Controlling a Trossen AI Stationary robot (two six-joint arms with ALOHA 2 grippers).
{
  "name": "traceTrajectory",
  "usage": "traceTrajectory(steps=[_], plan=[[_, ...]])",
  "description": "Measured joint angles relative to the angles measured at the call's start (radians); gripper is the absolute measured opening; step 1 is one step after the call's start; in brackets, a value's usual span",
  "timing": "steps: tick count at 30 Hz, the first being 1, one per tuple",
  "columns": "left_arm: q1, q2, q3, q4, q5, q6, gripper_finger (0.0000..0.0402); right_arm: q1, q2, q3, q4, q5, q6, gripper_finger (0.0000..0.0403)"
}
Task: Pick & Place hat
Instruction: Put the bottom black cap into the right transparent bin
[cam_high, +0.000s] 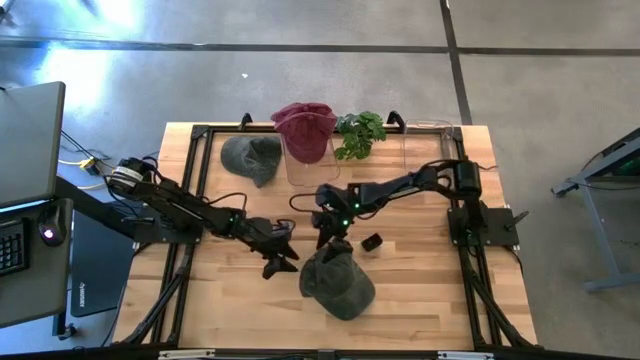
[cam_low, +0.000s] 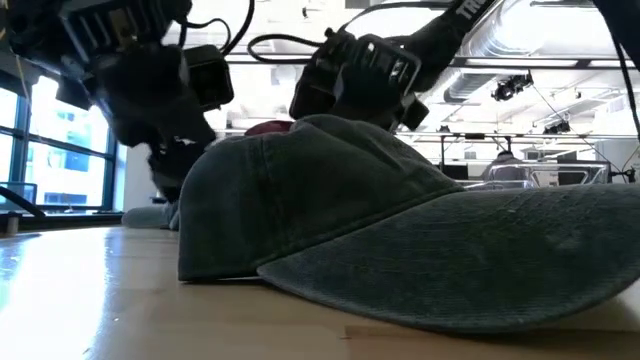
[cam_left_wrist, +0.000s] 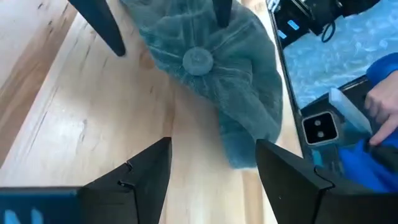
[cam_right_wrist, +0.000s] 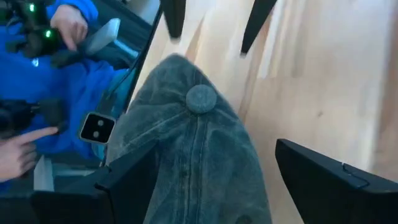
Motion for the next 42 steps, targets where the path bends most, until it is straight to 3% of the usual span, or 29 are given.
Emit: traceTrajectory(steps=[8,15,20,27,30,34,37,42], plan=[[-0.013,-0.059,0.0,-0.209,-0.085,-0.003,0.0227,0.047,0.043,0.0,0.078,-0.127,-0.002,0.0314],[-0.012,-0.085,0.0,-0.293,-0.143,0.0,0.0227,0.089,0.07,0.0,0.103,-0.228,-0.016,0.0298],[-0.012,-0.086,0.0,-0.307,-0.145,0.0,0.0227,0.118,0.07,0.0,0.112,-0.265,-0.054,0.0215],[-0.012,-0.086,0.0,-0.309,-0.148,0.0,0.0227,0.171,0.069,0.0,0.082,-0.283,-0.165,0.0021],[-0.012,-0.086,0.0,-0.308,-0.151,0.0,0.0227,0.181,0.045,0.0,0.05,-0.137,-0.169,0.0022],[-0.049,-0.087,0.0,-0.313,-0.234,0.0,0.0227,0.178,-0.047,0.0,-0.072,0.191,-0.207,0.0009],[-0.096,-0.117,0.0,-0.346,-0.344,0.001,0.0227,0.18,-0.146,0.0,-0.161,0.375,-0.203,0.0011],[-0.202,-0.208,0.0,-0.474,-0.588,-0.009,0.0227,0.203,-0.33,0.0,-0.306,0.583,-0.177,0.0006]])
